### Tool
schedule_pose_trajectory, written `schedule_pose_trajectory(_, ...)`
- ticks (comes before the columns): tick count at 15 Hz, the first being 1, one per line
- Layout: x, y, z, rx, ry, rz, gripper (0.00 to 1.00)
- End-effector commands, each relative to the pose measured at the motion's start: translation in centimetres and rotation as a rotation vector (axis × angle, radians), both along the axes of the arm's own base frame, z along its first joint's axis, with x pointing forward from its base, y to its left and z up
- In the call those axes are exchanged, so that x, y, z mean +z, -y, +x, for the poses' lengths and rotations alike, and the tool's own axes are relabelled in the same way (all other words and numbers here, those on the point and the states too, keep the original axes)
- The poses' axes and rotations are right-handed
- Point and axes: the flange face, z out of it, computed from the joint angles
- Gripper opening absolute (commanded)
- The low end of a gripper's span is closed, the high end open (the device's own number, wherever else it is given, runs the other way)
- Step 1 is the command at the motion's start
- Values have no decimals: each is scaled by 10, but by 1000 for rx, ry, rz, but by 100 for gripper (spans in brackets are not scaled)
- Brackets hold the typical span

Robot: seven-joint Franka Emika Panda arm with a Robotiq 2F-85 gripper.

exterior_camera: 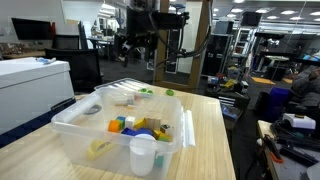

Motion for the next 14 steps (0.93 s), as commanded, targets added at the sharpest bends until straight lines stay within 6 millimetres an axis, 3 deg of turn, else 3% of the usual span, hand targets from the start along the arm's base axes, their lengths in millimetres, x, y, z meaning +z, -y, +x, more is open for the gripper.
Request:
schedule_pose_trajectory(1, 4, 58, -14, -128, -2, 28, 100)
schedule_pose_trajectory(3, 1, 102, -19, -219, -5, 36, 100)
schedule_pose_trajectory(4, -3, 151, -29, -310, -10, 45, 100)
schedule_pose_trajectory(6, -7, 176, -34, -379, -6, 61, 100)
schedule_pose_trajectory(11, -12, 278, -58, -622, 13, 117, 100)
schedule_pose_trajectory(14, -18, 324, -70, -736, 31, 148, 100)
